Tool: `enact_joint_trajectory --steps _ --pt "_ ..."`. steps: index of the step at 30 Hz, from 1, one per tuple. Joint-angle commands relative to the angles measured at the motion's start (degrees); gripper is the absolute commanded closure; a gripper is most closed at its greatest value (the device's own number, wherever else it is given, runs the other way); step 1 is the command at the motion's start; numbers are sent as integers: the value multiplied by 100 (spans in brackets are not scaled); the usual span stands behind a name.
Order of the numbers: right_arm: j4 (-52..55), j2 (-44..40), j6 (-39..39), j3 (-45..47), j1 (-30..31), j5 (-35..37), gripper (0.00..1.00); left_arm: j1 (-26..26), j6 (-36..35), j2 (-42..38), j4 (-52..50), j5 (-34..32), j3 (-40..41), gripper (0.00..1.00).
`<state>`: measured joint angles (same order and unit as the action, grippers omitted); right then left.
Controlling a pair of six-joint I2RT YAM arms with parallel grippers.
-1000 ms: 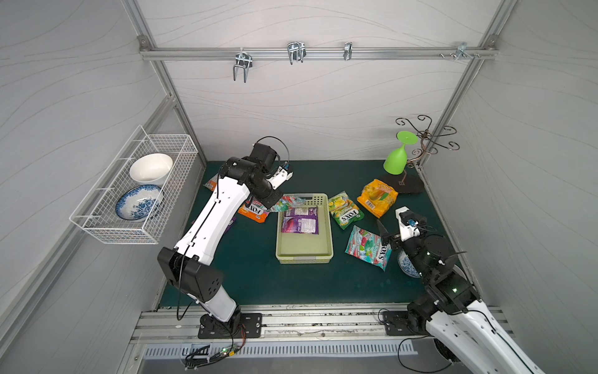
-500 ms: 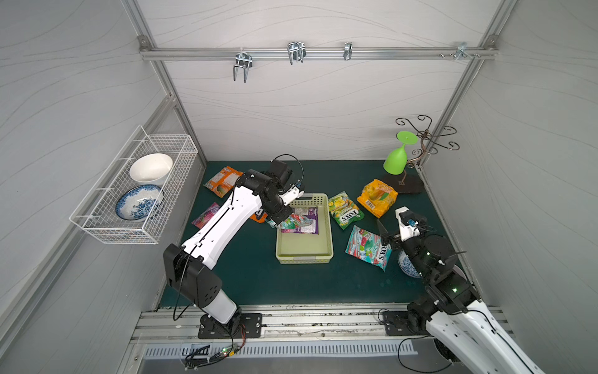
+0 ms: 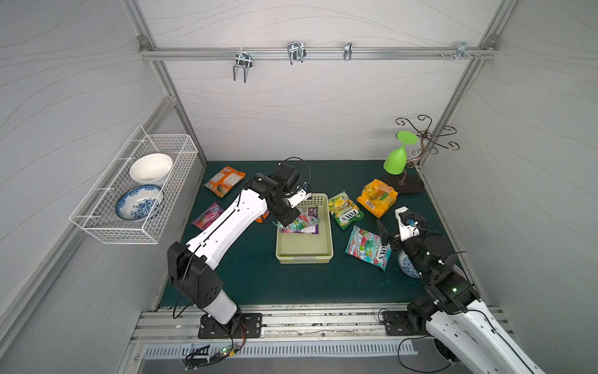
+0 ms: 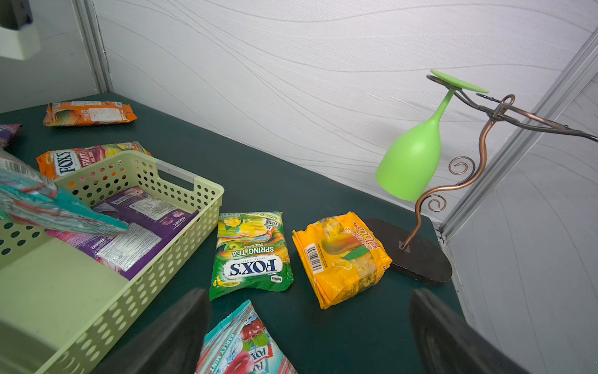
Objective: Put the candies in the basket
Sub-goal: Place the candy in the basket.
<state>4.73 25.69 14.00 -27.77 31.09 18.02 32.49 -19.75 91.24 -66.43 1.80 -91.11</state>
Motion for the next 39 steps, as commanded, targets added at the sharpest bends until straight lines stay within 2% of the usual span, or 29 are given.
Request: enact_joint_trajectory --steps 1,8,12,16,20,23,27,31,36,39 --pt "-145 -48 32 25 -29 -22 1 140 -102 80 388 -61 -11 100" --pt "-122 -72 24 22 -28 -66 1 287 -371 132 619 -115 237 100" --pt "-171 -53 52 65 -26 37 1 363 -401 272 392 -178 150 100" --pt "-139 -132 41 48 -23 -85 1 369 -540 149 762 -355 562 100" --pt "-203 -79 51 70 -23 22 1 428 -350 263 641 -287 506 100" --pt "-146 -104 29 35 -16 -139 1 481 -459 219 894 -375 798 100" --pt "-199 -142 60 96 -6 51 1 491 -512 263 858 -686 773 100" --pt "-157 -110 50 39 -2 -149 1 512 -664 143 1149 -682 1086 100" --pt "-182 -100 84 80 -1 -1 1 617 -482 236 966 -700 1089 100" --pt "-158 -135 60 65 -2 -132 1 648 -506 112 1082 -636 1275 80"
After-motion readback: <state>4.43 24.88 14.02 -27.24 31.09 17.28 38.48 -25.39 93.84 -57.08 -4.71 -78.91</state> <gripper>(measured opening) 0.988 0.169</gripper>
